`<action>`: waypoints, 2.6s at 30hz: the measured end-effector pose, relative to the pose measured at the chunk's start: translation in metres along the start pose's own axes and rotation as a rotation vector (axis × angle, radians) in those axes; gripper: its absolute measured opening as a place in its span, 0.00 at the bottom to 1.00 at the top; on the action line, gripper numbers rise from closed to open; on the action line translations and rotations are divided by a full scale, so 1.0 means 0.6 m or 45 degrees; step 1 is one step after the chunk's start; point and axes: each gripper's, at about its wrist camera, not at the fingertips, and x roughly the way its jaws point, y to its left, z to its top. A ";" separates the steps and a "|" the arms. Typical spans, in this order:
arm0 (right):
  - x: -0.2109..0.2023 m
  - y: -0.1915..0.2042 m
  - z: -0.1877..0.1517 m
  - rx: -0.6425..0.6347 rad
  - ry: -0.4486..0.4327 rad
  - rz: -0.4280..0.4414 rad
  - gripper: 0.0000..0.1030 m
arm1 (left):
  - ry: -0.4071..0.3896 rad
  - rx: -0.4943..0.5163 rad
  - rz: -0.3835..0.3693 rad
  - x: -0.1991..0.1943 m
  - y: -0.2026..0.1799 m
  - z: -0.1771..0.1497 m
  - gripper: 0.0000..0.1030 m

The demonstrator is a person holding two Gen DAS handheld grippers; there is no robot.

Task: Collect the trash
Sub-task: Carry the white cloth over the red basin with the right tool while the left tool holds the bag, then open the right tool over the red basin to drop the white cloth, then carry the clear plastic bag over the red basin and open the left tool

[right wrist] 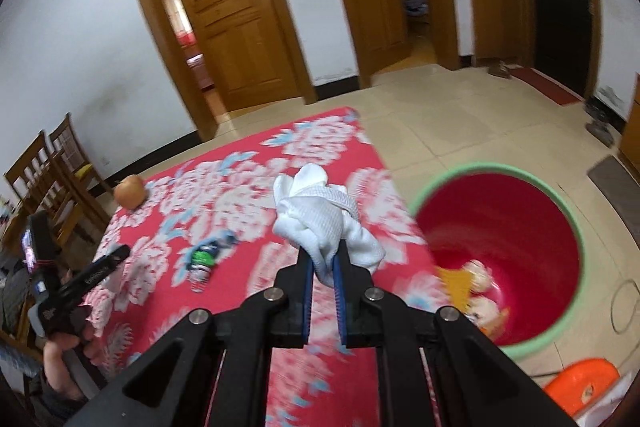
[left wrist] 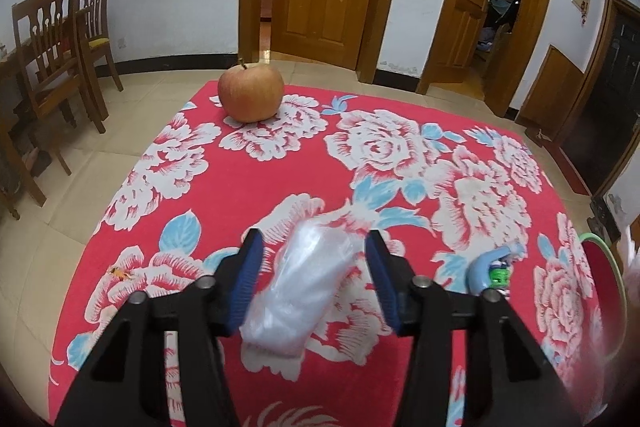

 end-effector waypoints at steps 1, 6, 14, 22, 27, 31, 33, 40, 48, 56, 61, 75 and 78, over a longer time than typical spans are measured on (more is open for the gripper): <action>-0.003 -0.011 -0.003 0.018 0.002 -0.014 0.11 | -0.001 0.003 -0.008 -0.004 -0.003 0.000 0.51; -0.012 -0.054 -0.014 0.088 -0.001 -0.047 0.11 | 0.002 0.035 -0.028 -0.021 -0.020 -0.002 0.50; -0.033 -0.088 -0.025 0.143 -0.034 -0.034 0.11 | 0.045 0.051 -0.041 -0.038 -0.019 -0.015 0.50; -0.041 -0.122 -0.030 0.204 -0.055 -0.049 0.11 | 0.122 0.055 0.005 -0.025 0.005 -0.030 0.58; -0.039 -0.138 -0.034 0.230 -0.050 -0.057 0.11 | 0.141 0.100 0.057 -0.010 0.005 -0.032 0.58; -0.035 -0.148 -0.039 0.249 -0.045 -0.055 0.11 | 0.164 0.088 0.074 0.005 0.011 -0.032 0.46; -0.035 -0.153 -0.040 0.256 -0.044 -0.055 0.11 | 0.174 0.081 0.092 0.011 0.016 -0.033 0.35; -0.031 -0.174 -0.047 0.298 -0.041 -0.065 0.11 | 0.175 0.022 0.042 0.005 0.027 -0.032 0.31; -0.019 -0.207 -0.050 0.352 -0.027 -0.126 0.12 | 0.150 0.019 -0.091 -0.032 -0.015 -0.028 0.31; -0.017 -0.227 -0.053 0.390 -0.028 -0.153 0.18 | 0.125 0.098 -0.259 -0.075 -0.102 -0.019 0.31; -0.037 -0.230 -0.049 0.398 -0.070 -0.139 0.30 | 0.138 0.174 -0.386 -0.093 -0.178 -0.016 0.31; -0.089 -0.280 -0.063 0.523 -0.154 -0.148 0.58 | 0.259 0.470 -0.588 -0.084 -0.393 -0.050 0.31; -0.089 -0.291 -0.067 0.549 -0.147 -0.142 0.59 | 0.278 0.523 -0.615 -0.079 -0.436 -0.063 0.31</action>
